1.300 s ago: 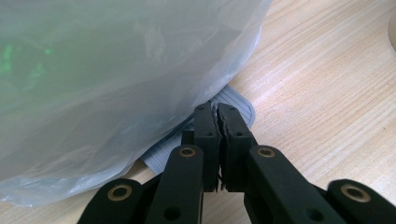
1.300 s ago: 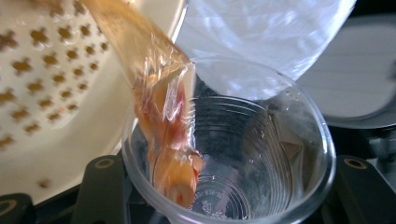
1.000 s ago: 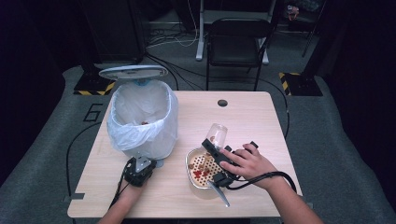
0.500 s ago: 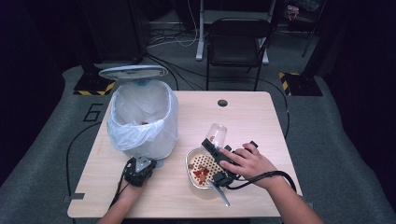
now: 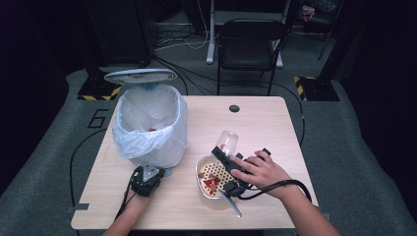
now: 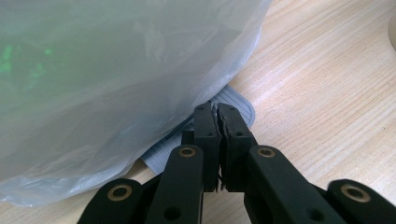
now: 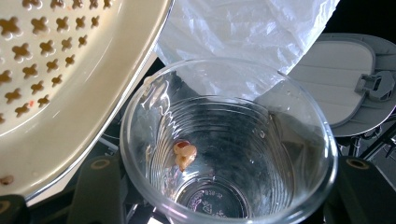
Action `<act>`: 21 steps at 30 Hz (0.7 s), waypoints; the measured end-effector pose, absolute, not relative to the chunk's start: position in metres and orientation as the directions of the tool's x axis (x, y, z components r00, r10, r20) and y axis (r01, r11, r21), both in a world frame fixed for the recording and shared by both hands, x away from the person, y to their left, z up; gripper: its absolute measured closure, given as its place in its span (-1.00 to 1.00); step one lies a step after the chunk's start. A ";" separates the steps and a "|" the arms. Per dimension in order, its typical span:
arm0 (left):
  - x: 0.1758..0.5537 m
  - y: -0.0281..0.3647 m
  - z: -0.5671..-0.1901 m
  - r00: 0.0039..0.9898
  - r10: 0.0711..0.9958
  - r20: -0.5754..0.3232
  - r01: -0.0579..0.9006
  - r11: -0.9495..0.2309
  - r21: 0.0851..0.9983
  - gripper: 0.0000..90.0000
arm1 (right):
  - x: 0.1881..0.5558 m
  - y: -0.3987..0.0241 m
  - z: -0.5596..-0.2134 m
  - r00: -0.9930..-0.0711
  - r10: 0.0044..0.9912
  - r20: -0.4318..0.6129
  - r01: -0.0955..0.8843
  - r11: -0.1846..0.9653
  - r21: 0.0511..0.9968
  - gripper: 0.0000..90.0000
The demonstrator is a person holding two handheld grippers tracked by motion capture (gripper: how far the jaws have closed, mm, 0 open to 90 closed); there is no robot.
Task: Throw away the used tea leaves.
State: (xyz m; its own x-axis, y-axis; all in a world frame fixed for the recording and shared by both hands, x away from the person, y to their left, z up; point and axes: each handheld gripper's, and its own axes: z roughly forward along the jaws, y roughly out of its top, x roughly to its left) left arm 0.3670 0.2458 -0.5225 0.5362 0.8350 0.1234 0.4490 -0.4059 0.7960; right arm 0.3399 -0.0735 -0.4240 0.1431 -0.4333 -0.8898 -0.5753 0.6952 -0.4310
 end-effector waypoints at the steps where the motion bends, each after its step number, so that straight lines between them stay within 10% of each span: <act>1: 0.367 0.246 -0.522 0.537 0.835 0.124 0.449 -0.407 0.796 0.93 | 0.340 -0.073 -0.424 0.143 -0.435 -0.889 -0.579 0.692 -0.431 -0.17; 21: 0.367 0.246 -0.522 0.536 0.834 0.129 0.445 -0.408 0.797 0.93 | 0.341 -0.068 -0.402 0.066 -0.390 -0.918 -0.632 0.696 -0.341 -0.19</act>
